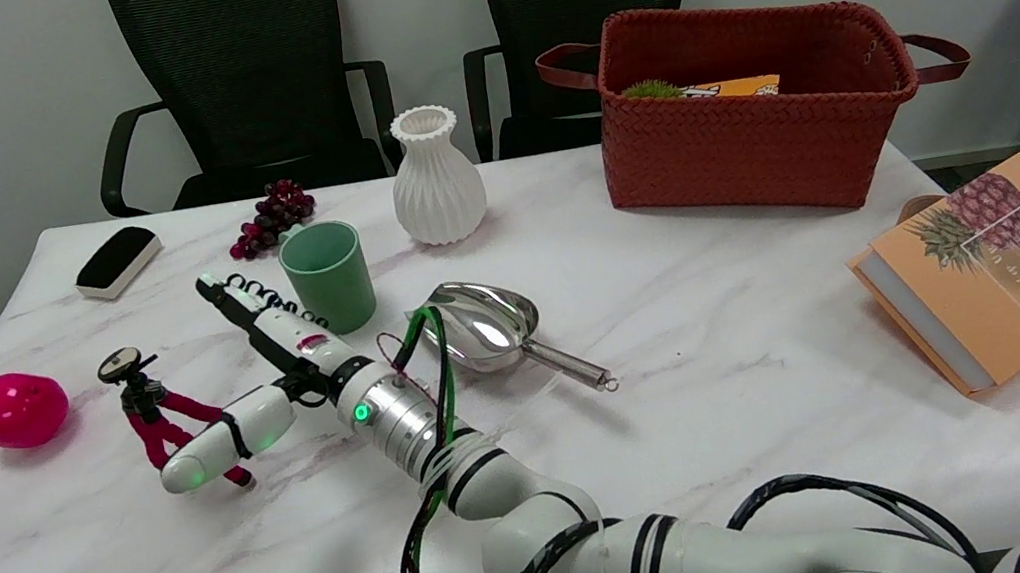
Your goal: Pick up the flexible tripod.
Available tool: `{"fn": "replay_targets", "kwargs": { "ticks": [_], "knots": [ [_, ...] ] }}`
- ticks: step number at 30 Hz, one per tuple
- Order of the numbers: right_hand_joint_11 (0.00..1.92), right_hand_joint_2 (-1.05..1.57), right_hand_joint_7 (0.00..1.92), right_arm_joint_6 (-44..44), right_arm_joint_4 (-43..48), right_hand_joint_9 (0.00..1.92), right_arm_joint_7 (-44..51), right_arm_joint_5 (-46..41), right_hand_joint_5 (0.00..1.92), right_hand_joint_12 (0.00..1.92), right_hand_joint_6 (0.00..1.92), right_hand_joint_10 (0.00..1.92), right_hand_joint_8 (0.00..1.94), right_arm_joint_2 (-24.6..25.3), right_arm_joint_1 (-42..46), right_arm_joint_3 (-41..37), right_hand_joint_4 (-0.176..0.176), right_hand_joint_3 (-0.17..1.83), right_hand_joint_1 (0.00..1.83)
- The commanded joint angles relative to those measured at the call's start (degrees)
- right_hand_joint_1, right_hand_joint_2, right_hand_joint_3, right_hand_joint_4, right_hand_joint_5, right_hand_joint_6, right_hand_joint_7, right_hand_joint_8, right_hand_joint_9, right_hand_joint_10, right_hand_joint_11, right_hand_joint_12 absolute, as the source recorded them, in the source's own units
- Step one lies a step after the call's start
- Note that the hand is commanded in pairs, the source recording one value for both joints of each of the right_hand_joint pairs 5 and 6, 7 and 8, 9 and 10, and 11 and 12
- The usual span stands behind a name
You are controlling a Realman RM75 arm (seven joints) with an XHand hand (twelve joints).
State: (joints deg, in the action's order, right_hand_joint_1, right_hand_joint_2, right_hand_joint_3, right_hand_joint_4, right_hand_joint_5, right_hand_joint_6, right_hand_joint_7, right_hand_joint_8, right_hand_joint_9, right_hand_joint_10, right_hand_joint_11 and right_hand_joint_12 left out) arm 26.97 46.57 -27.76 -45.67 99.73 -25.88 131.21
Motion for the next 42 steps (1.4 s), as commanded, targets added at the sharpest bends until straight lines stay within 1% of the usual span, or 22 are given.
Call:
{"fn": "replay_targets", "kwargs": {
  "ticks": [1,2,4,12,19,30,32,33,39,42],
  "knots": [
    [0.11,-0.18,0.0,3.0,-12.3,0.0,-0.6,5.3,0.0,0.11,0.0,0.0,0.0,4.5,-4.2,-0.1,0.0,0.07,0.83],
    [0.11,-0.22,0.0,3.0,-13.0,0.0,-0.6,5.8,0.0,0.11,0.0,0.0,0.0,4.6,-4.6,-0.2,0.0,0.13,0.88],
    [0.1,-0.26,0.0,3.0,-14.3,0.0,-0.6,6.1,0.0,0.1,0.0,0.0,0.0,5.0,-5.2,-0.3,0.0,0.22,0.89],
    [0.02,-0.31,0.0,3.3,-17.5,0.0,-0.6,6.1,0.0,0.02,0.0,0.0,0.0,5.6,-6.9,-0.4,0.0,0.28,0.9],
    [0.0,-0.33,0.0,3.8,-18.1,0.0,-0.6,6.1,0.0,0.0,0.0,0.0,0.0,6.0,-6.9,-0.5,0.0,0.29,0.9],
    [0.04,-0.33,0.0,4.1,-18.5,0.0,-0.8,5.6,0.0,0.04,0.0,0.0,0.0,6.6,-7.0,-0.9,0.0,0.25,0.9],
    [0.06,-0.33,0.0,6.4,-14.8,0.0,-3.2,6.7,0.0,0.06,0.0,0.0,0.0,9.5,-8.8,5.7,0.0,0.25,0.9],
    [0.07,-0.33,0.0,5.1,-18.3,0.0,-1.2,6.0,0.0,0.07,0.0,0.0,0.0,6.9,-7.0,-0.6,0.0,0.25,0.9],
    [0.09,-0.32,0.03,5.1,-18.3,0.0,-1.3,5.9,0.0,0.09,0.0,0.0,0.03,7.2,-7.3,-0.6,0.0,0.24,0.9],
    [0.09,-0.32,0.04,5.1,-18.4,0.0,-3.0,6.0,0.0,0.09,0.0,0.0,0.04,7.4,-7.5,-0.6,0.0,0.24,0.9]
  ]
}}
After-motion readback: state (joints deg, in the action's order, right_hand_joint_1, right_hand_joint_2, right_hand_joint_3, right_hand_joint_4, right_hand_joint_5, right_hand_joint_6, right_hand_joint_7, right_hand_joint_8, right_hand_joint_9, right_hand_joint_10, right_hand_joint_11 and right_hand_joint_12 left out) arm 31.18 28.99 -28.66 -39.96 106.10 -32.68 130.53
